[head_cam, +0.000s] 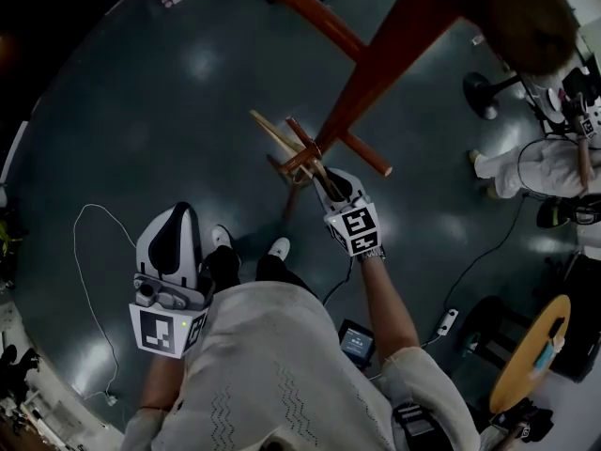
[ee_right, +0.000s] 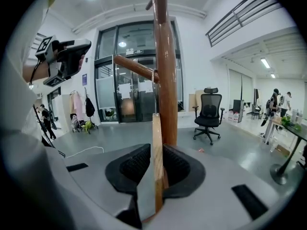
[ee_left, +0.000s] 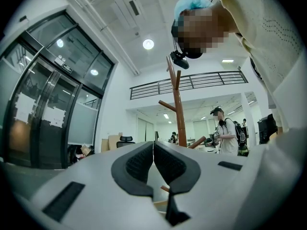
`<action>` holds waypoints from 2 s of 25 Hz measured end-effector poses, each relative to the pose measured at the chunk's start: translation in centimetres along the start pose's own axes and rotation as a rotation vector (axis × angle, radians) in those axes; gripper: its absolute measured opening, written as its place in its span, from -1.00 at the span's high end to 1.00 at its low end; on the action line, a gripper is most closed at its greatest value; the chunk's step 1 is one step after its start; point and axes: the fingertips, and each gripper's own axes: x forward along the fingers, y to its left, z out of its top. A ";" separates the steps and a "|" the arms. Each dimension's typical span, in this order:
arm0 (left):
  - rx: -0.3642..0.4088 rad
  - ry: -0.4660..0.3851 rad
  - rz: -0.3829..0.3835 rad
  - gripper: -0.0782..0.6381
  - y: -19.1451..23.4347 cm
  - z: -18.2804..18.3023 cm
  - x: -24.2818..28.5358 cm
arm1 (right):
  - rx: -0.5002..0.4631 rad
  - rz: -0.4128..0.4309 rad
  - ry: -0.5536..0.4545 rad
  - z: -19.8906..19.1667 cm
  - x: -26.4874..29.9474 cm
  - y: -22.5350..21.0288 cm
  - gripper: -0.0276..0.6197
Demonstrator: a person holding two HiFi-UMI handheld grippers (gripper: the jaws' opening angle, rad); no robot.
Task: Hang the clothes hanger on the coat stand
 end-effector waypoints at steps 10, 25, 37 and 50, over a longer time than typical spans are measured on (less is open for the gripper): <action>-0.014 0.011 -0.068 0.74 0.5 -1.5 -0.2 | -0.026 -0.156 -0.068 3.3 -2.0 0.2 0.52; -0.096 0.028 -0.368 0.74 -0.9 -4.1 2.3 | 0.171 -0.421 -0.284 14.6 -8.0 8.5 0.85; -0.129 0.073 -0.510 0.74 4.4 -4.1 -2.1 | 0.228 -0.528 -0.302 20.6 -4.5 20.0 0.85; -0.148 0.138 -0.640 0.74 11.0 -5.6 -7.7 | 0.258 -0.658 -0.310 21.4 -0.5 28.9 0.85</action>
